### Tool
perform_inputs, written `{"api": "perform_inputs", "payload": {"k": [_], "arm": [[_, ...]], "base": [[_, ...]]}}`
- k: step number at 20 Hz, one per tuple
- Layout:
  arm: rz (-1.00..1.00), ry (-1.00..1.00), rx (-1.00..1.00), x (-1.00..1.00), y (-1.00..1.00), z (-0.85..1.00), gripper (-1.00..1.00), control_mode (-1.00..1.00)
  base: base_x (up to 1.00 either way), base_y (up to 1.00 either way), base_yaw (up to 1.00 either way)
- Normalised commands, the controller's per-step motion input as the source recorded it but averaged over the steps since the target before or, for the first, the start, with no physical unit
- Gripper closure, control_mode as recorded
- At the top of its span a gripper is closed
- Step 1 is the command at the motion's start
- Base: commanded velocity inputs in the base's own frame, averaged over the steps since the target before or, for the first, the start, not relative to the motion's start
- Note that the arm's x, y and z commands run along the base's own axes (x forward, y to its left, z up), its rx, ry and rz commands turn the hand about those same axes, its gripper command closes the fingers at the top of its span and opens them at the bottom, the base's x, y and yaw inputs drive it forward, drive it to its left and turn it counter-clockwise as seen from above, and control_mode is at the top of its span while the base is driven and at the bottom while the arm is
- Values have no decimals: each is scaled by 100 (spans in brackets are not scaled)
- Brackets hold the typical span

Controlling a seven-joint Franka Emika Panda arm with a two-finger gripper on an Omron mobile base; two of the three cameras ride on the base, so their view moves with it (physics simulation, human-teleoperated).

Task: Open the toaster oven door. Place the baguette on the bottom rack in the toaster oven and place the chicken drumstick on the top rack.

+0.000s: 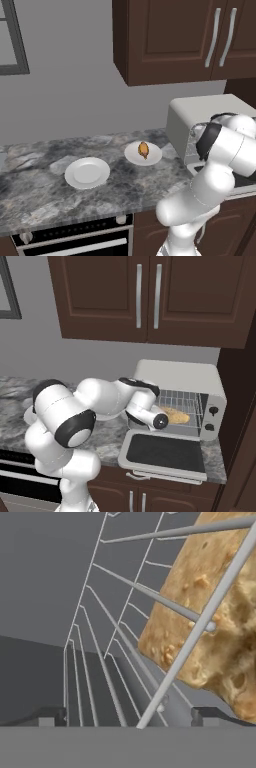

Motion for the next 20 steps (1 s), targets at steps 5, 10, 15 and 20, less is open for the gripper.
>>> {"api": "perform_inputs", "payload": {"k": [5, 10, 15, 20], "arm": [[0, 0, 1, 29, 1, 16, 100, -100], [0, 0, 1, 4, 0, 1, 100, -100], [0, 1, 1, -3, 3, 0, 100, -100], [0, 11, 0, -18, 5, -2, 100, -100]], "base": [[0, 0, 0], [0, 0, 0], [0, 0, 0], [0, 0, 0]]}}
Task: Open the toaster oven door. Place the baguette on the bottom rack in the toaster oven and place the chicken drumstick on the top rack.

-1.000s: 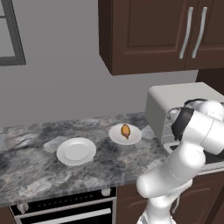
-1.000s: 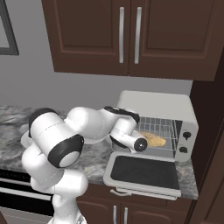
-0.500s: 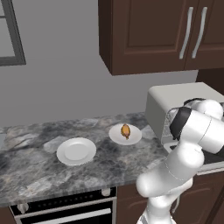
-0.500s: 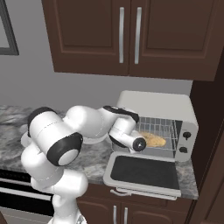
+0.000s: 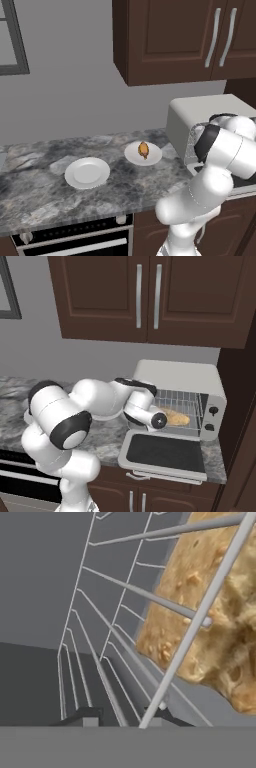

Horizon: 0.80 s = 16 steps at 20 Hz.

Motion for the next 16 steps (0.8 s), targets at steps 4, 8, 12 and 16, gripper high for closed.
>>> {"api": "perform_inputs", "payload": {"k": [4, 8, 12, 16], "arm": [[0, 12, 0, -36, 4, -12, 100, -100], [0, 11, 0, -41, 4, -16, 100, -100], [0, 11, 0, -45, 4, -16, 100, -100], [0, 12, 0, -50, 6, -18, 100, -100]], "base": [[0, 0, 0], [0, 0, 0], [0, 0, 0], [0, 0, 0]]}}
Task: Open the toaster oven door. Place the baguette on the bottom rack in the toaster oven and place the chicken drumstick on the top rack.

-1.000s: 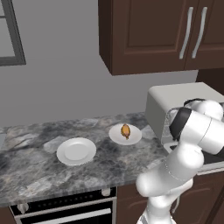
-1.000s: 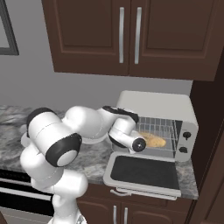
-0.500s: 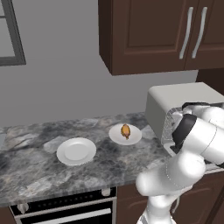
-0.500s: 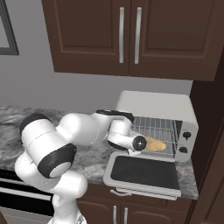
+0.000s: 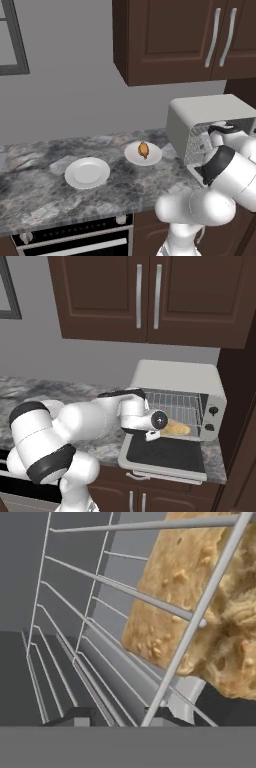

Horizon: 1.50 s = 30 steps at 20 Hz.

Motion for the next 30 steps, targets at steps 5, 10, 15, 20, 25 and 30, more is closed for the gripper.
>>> {"api": "perform_inputs", "payload": {"k": [5, 10, 15, 20, 25, 30], "arm": [[0, 12, 0, -52, 4, -18, 100, -100], [0, 14, 0, -54, 4, -21, 100, -100], [0, 18, 0, -48, 3, -24, 100, -100], [0, 21, 0, -45, 5, -29, 100, -100], [0, 25, 3, -28, 1, -26, 100, -100], [0, 12, 7, -16, 0, 7, 100, -100]], "base": [[0, 0, 0], [0, 0, 0], [0, 0, 0], [0, 0, 0], [0, 0, 0], [0, 0, 0]]}}
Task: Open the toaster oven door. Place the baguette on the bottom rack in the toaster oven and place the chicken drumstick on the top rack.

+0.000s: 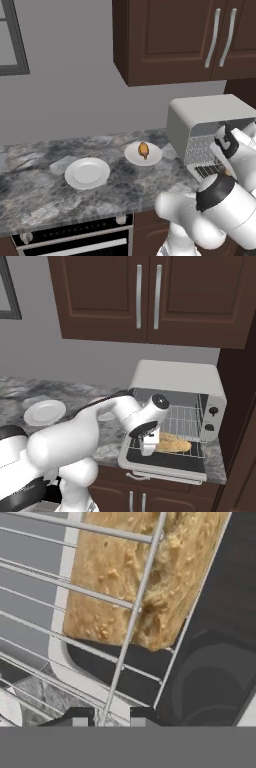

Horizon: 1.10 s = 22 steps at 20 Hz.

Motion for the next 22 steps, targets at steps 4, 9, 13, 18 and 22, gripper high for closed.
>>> {"api": "perform_inputs", "payload": {"k": [4, 9, 13, 18, 22], "arm": [[0, 0, 1, -40, 7, 22, 100, -100], [0, 0, 0, -41, 16, 27, 100, -100], [2, 0, -3, -40, 28, 33, 100, -100], [25, 0, -23, -28, 48, 25, 100, -100], [33, 0, -25, -11, 66, 21, 100, -100]], "base": [[0, 0, 0], [0, 0, 0], [0, 0, 0], [0, 0, 0], [0, 0, 0]]}}
